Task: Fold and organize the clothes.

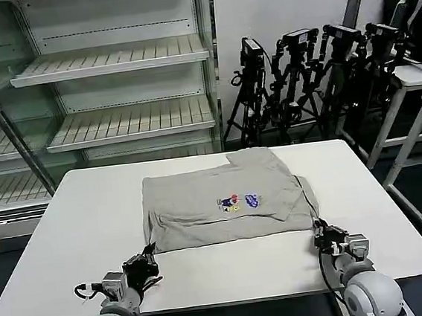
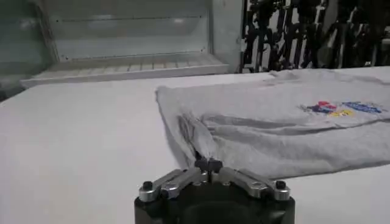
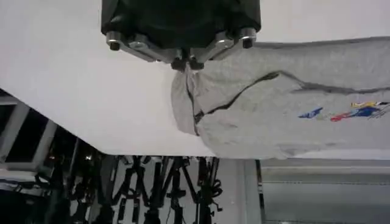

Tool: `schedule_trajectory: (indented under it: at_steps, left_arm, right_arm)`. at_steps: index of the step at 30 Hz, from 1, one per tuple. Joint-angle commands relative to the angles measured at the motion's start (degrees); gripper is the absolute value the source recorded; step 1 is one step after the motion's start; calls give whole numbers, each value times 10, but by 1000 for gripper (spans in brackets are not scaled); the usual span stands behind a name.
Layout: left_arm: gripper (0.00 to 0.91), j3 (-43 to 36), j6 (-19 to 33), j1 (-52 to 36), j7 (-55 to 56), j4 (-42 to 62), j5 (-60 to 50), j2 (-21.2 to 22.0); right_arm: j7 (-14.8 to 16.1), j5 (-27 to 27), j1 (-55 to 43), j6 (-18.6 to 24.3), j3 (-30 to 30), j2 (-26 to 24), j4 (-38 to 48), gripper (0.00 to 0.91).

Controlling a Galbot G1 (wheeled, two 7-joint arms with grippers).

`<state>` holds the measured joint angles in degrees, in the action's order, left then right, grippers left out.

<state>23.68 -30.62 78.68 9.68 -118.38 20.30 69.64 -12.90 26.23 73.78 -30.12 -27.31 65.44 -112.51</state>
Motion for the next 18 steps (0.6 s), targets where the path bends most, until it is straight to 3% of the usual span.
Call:
schedule_trajectory:
  at_steps: [1, 18]
  left_arm:
    - [20, 2, 0, 23, 0, -26, 2, 2]
    - [20, 46, 6, 226, 8, -185, -53, 27]
  right_arm:
    - [-3, 2, 24, 2, -9, 1, -31, 0]
    - [-9, -11, 254, 4, -113, 2, -221, 0]
